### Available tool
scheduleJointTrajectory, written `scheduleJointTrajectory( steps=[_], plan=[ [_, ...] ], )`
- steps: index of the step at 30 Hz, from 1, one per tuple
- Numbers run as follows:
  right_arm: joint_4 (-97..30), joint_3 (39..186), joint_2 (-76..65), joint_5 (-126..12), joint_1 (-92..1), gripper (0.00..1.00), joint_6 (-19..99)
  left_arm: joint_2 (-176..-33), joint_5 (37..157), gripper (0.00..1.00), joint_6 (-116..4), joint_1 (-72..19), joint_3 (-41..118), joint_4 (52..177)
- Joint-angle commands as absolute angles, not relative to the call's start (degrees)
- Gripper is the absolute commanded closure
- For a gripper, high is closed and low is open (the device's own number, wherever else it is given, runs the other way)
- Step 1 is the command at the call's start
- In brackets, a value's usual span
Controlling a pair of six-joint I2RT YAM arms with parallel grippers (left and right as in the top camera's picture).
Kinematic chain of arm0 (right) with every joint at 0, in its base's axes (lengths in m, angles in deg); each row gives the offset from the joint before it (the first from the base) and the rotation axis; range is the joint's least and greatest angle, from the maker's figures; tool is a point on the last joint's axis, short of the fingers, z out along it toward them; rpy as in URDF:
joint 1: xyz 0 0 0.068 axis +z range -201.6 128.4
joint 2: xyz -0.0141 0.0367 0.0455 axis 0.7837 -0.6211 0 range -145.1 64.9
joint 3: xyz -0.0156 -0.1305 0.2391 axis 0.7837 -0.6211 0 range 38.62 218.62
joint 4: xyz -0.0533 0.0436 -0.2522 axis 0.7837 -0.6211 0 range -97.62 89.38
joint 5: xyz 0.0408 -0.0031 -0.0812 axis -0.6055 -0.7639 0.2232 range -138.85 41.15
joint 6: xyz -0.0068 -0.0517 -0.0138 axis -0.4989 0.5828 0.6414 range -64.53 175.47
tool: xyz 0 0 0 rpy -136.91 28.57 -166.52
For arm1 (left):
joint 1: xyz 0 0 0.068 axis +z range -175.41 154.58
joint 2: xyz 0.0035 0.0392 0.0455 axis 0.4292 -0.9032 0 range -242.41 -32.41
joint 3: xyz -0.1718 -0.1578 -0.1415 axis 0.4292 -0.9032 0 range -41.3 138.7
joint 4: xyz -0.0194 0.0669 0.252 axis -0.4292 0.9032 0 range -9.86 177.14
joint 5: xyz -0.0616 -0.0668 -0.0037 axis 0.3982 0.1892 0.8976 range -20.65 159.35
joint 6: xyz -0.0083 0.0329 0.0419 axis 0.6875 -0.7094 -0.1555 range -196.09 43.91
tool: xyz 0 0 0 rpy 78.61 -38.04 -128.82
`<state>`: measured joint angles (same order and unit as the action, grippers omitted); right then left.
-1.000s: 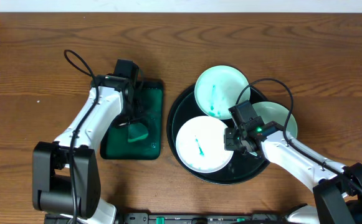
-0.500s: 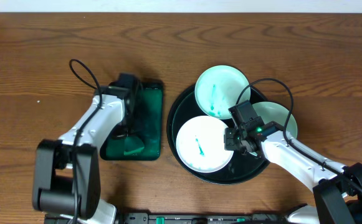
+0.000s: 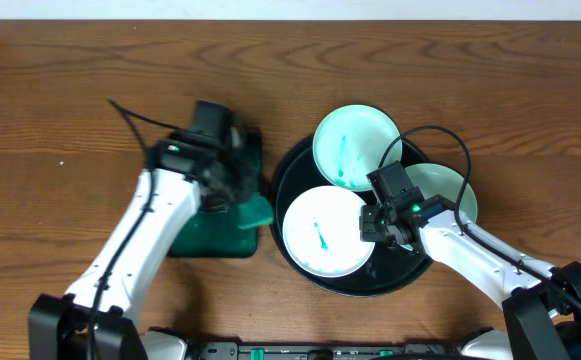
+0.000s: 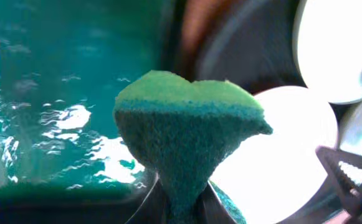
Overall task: Clean dirty plates on tray and stack at the side
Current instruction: 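Scrub the held white plate with the sponge in the left gripper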
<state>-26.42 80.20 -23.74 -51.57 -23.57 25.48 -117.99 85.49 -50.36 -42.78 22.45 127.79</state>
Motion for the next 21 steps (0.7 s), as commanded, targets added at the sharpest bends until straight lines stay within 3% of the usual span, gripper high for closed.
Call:
scheduleJointTrajectory(
  steps=[1, 6, 21],
  plan=[
    [-26.3, 79.7, -24.6, -47.4, -23.8, 0.99, 23.8, -120.7, 86.6, 0.93, -43.4, -49.9, 19.3, 123.2],
    [-26.7, 79.7, -24.6, -47.4, -23.8, 0.99, 23.8, -129.5, 84.0, 0.93, -37.4, -56.4, 18.9, 115.9],
    [-26.7, 79.7, -24.6, -47.4, -23.8, 0.99, 23.8, -144.6, 113.2, 0.93, -37.1, -64.2, 18.9, 92.8]
  ],
)
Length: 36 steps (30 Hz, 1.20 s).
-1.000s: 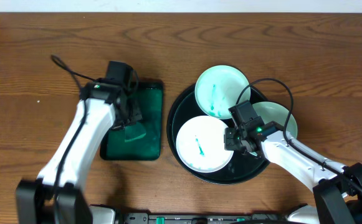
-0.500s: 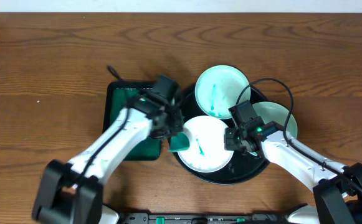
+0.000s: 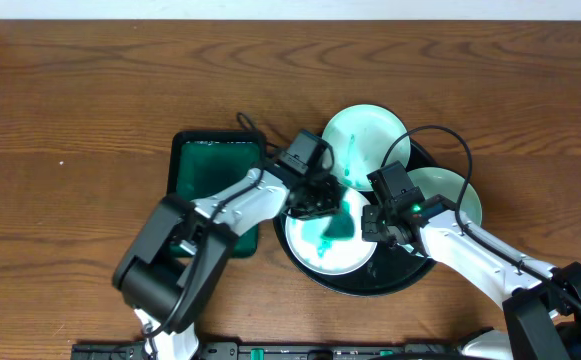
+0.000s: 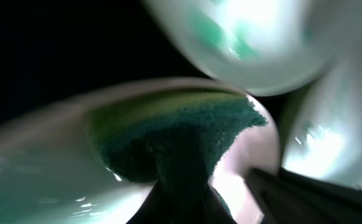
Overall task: Clean dirty plates on tray and stack at the side
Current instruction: 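Scrub the held white plate with the sponge in the left gripper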
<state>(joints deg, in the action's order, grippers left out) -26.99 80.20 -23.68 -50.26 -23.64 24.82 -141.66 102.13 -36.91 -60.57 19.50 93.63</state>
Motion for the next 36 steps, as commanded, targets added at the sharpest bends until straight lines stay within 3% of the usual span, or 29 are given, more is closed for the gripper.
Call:
scheduleJointTrajectory(
  steps=[1, 18, 28, 33, 36],
  plan=[
    [-26.7, 79.7, -24.6, -47.4, -23.8, 0.99, 23.8, -144.6, 113.2, 0.93, -37.3, -64.6, 18.9, 92.6],
    [-27.0, 79.7, -24.6, -47.4, -23.8, 0.99, 23.8, -144.3, 80.2, 0.93, -31.0, -62.3, 22.4, 118.0],
    [-27.0, 79.7, -24.6, -47.4, -23.8, 0.99, 23.8, -144.3, 60.0, 0.93, -31.0, -58.2, 25.1, 125.7],
    [-27.0, 79.7, -24.6, -47.4, -23.8, 0.99, 23.8, -144.3, 61.4, 0.93, -31.7, -58.0, 25.1, 120.9],
    [-27.0, 79.7, -24.6, -47.4, -23.8, 0.99, 23.8, -144.4, 72.6, 0.93, -36.0, -58.5, 24.9, 114.5]
  ],
)
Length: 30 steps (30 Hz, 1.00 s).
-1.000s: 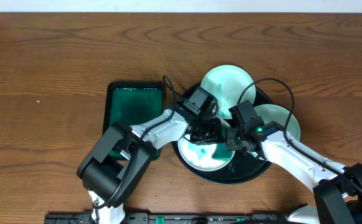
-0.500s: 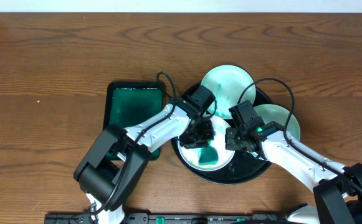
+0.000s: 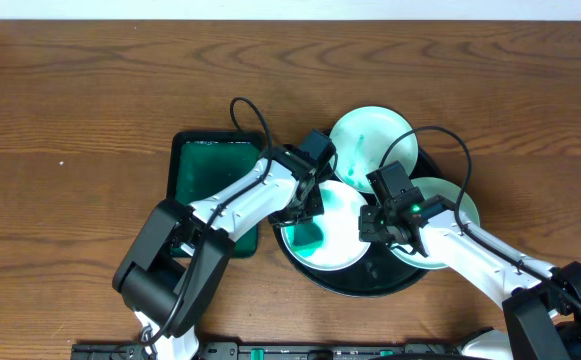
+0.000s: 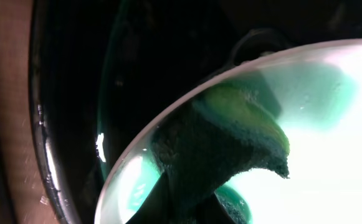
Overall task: Clean dirty plates on tray and stack at the side
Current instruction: 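Scrub the held white plate with the sponge in the left gripper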
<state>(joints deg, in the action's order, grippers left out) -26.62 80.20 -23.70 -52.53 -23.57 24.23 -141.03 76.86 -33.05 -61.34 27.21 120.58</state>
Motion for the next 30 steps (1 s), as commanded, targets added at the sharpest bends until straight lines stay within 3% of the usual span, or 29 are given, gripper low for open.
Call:
scheduleJointTrajectory(
  steps=[1, 5, 20, 25, 30],
  plan=[
    [-27.0, 79.7, -24.6, -47.4, -23.8, 0.99, 23.8, -144.4, 74.8, 0.93, -36.4, -58.6, 24.9, 113.4],
    [-27.0, 79.7, -24.6, -47.4, -23.8, 0.99, 23.8, -145.2, 91.6, 0.93, -37.5, -60.3, 23.7, 103.4],
    [-27.2, 79.7, -24.6, -47.4, -23.8, 0.99, 23.8, -148.3, 111.3, 0.93, -40.5, -64.7, 23.7, 95.7],
    [-27.2, 79.7, -24.6, -47.4, -23.8, 0.99, 23.8, -148.1, 105.3, 0.93, -40.4, -63.4, 23.9, 99.4],
    [-27.2, 79.7, -24.6, -47.4, -23.8, 0.99, 23.8, -145.8, 73.5, 0.93, -36.8, -60.6, 25.1, 116.1]
  ],
)
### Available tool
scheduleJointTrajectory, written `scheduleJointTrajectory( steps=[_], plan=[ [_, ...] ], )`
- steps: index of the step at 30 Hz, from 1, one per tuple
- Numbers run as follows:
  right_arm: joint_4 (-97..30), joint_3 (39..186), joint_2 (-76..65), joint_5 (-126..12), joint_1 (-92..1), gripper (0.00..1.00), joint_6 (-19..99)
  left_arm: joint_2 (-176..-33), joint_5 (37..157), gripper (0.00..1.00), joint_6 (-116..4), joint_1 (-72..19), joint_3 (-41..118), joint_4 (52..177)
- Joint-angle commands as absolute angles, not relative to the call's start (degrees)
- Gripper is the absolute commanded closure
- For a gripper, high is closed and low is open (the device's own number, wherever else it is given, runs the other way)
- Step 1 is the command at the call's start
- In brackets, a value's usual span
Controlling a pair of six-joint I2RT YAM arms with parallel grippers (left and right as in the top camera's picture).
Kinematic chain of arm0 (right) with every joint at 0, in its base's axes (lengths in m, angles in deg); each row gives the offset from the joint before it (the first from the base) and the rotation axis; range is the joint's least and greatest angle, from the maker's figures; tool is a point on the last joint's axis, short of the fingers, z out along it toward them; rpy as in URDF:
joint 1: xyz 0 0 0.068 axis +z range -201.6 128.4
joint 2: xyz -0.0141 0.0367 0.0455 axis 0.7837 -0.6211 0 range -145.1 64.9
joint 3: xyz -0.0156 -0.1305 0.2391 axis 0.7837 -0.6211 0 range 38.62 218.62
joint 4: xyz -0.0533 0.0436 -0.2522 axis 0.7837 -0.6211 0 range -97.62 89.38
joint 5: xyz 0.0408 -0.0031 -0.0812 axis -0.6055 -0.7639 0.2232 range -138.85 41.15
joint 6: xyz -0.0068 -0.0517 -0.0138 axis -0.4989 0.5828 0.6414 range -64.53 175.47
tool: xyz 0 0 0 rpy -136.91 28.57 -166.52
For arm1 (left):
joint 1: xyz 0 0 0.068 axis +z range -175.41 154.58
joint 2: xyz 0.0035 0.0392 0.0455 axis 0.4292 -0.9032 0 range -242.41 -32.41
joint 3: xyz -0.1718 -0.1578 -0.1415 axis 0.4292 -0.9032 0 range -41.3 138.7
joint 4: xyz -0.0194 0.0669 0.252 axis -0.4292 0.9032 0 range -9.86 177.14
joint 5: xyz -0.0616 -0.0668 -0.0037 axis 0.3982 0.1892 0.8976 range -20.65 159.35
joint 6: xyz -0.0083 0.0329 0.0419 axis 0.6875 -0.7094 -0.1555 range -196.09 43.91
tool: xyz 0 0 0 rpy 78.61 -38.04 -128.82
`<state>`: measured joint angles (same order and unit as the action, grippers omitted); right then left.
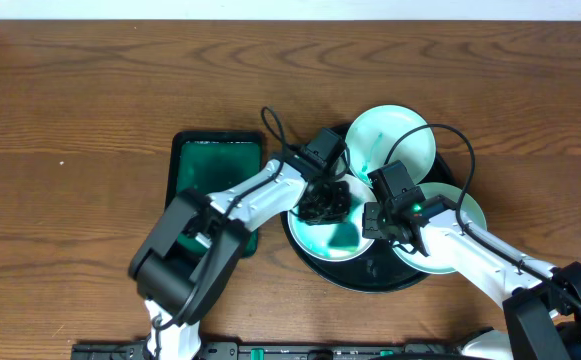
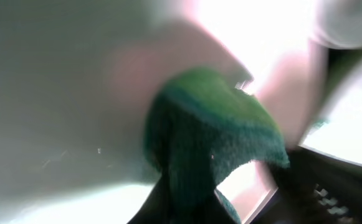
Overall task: Clean dirty plates on tray and stack at the side
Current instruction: 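Scrub the held white plate with the sponge in the left gripper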
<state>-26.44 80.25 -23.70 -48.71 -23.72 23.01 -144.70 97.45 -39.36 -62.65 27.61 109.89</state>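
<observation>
A black round tray (image 1: 370,282) holds three plates. On the front-left white plate (image 1: 308,238), smeared teal, my left gripper (image 1: 323,205) is shut on a green sponge (image 2: 212,140). The sponge is pressed flat against that plate, which fills the left wrist view (image 2: 56,93); the left gripper (image 2: 190,208) shows only as dark fingers under the sponge. My right gripper (image 1: 382,218) sits at this plate's right rim and appears shut on it. A second plate (image 1: 395,140) with a teal streak lies at the tray's back, and a third (image 1: 460,225) at the right.
A dark green basin (image 1: 213,170) of teal water stands left of the tray on the wooden table (image 1: 70,120). Both arms cross over the tray's middle. The left arm's cable (image 1: 275,130) loops above it.
My left gripper has moved with the sponge from the plate's front-left part to its upper middle. The teal smear now covers more of the plate. The right gripper stayed at the rim.
My left gripper first held the sponge over the basin, left of the tray. It then had the sponge on the front plate's upper right, later on its front left, and now on its upper middle. The plate's thin teal streak has become a wide smear.
</observation>
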Motion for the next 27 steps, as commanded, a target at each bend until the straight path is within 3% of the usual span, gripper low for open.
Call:
scheduleJointTrajectory(
  steps=[1, 5, 10, 15, 19, 27],
  plan=[
    [-27.2, 79.7, -24.6, -47.4, -23.8, 0.99, 23.8, -145.4, 69.8, 0.93, -36.8, -60.3, 25.1, 117.6],
    [-27.2, 79.7, -24.6, -47.4, -23.8, 0.99, 23.8, -144.9, 57.5, 0.93, -36.8, -58.8, 25.3, 122.6],
    [-27.2, 79.7, -24.6, -47.4, -23.8, 0.99, 23.8, -144.9, 56.0, 0.93, -39.3, -58.3, 25.3, 121.8],
    [-27.4, 79.7, -24.6, -47.4, -23.8, 0.99, 23.8, -144.9, 68.5, 0.93, -42.3, -58.3, 25.3, 118.0],
    [-27.4, 79.7, -24.6, -47.4, -23.8, 0.99, 24.4, -145.5, 94.6, 0.93, -45.6, -58.8, 24.1, 106.7],
    [-27.4, 79.7, -24.6, -47.4, -23.8, 0.99, 24.5, -148.8, 105.5, 0.9, -45.4, -63.8, 23.5, 97.0]
  ],
)
